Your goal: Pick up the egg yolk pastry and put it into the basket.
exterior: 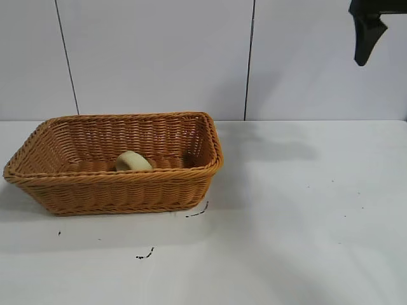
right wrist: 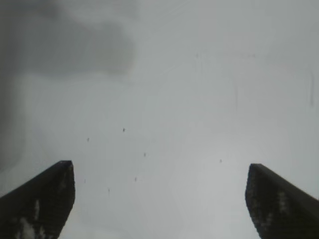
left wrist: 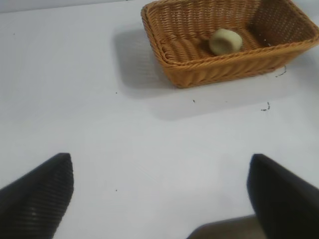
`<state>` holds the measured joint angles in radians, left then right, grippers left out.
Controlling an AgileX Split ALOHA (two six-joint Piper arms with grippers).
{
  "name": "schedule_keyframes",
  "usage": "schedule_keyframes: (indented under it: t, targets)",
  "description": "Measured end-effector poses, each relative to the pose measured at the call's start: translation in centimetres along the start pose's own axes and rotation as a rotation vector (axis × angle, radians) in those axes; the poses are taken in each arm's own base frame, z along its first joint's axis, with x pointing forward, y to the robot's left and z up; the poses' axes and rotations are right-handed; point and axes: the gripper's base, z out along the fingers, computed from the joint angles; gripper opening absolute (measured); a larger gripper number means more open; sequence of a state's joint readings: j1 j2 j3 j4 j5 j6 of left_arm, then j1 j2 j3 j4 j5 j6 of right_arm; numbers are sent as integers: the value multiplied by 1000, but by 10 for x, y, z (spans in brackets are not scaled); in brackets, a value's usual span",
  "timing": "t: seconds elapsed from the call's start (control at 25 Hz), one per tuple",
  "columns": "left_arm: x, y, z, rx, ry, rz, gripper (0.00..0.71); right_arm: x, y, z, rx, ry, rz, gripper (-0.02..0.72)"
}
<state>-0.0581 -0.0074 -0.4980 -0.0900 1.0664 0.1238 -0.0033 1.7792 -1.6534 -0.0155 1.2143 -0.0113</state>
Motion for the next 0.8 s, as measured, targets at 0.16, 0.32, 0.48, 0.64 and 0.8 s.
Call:
schedule_keyframes:
  t: [0.16,0.32,0.48,0.64,0.8]
  targets:
    - [0,0,0,0,0,0,695,62,1,-39,-5,-7,2,647]
    - [0,0,0,0,0,0,695,128,2,-61,-7,-16,3,647]
    - [0,0,0,0,0,0,695,175,3,-64,-7,-42,2,647]
    - [0,0,0,0,0,0,695,235,4,-71,-5,-181,2,647]
    - [0,0,0,0,0,0,695,286,5,-71,-2,-342,2,647]
